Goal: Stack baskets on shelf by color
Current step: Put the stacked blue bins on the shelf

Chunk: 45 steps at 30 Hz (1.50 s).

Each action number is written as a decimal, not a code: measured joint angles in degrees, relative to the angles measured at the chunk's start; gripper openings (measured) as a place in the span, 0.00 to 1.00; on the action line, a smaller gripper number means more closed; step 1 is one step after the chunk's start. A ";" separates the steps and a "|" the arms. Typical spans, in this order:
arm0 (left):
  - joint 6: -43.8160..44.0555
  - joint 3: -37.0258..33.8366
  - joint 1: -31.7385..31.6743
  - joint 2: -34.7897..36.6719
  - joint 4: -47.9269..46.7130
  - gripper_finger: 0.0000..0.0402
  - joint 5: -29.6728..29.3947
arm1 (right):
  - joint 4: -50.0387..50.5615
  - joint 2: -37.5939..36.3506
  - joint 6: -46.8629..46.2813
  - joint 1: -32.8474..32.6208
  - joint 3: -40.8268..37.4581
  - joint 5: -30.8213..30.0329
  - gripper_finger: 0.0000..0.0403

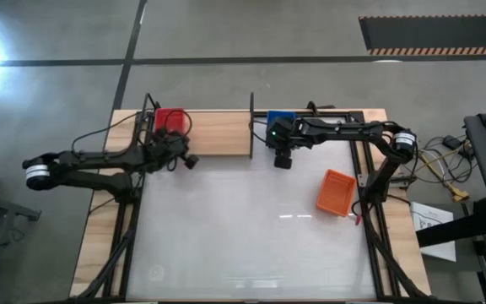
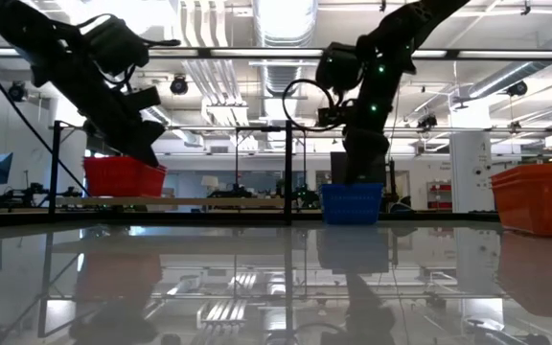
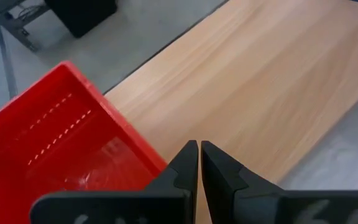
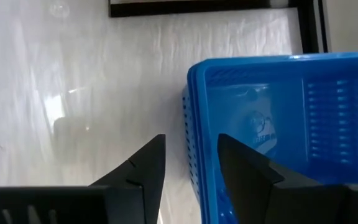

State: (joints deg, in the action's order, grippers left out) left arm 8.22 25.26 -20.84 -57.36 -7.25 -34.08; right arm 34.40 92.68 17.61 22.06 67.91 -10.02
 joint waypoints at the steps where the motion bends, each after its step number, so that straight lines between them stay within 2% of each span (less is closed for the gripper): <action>1: 0.37 0.00 0.00 0.63 -0.95 0.01 -0.13 | 0.06 0.00 0.02 0.00 -0.20 -0.01 0.34; 6: 1.83 -0.19 0.52 3.89 -3.01 0.01 -0.28 | 0.01 0.02 -0.36 0.11 -1.04 -0.02 0.35; 10: 2.07 -0.11 2.41 6.75 -2.81 0.01 2.41 | -0.09 0.11 -0.50 0.12 -1.62 -0.04 0.35; 17: 1.92 -1.59 10.02 11.51 1.45 0.01 7.07 | -0.46 0.13 0.43 1.34 -3.39 -0.48 0.36; 23: -0.22 -6.92 17.86 14.18 15.68 0.01 10.55 | -0.39 0.17 0.11 2.69 -6.34 -0.60 0.21; 28: -1.75 -11.39 21.05 15.28 29.07 0.01 15.18 | 2.66 0.15 -0.93 2.02 -6.48 -0.63 0.05; 30: -2.70 -12.71 21.47 15.62 31.62 0.01 16.18 | 5.89 -0.36 -3.13 1.12 -5.33 -0.66 0.03; 35: -4.27 -14.40 21.55 16.88 32.81 0.01 16.90 | 14.20 -3.30 -7.87 -3.20 -1.11 -0.50 0.03; 39: -5.78 -14.60 21.55 17.51 32.86 0.01 16.93 | 22.47 -5.95 -14.62 -9.20 2.89 0.42 0.03; 45: -5.89 -14.64 21.55 18.87 32.51 0.01 16.97 | 26.88 -8.95 -26.24 -21.53 8.15 7.50 0.02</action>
State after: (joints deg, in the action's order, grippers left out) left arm 2.32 10.61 0.71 -38.49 25.26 -17.10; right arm 61.28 83.73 -8.63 0.54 76.06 -2.52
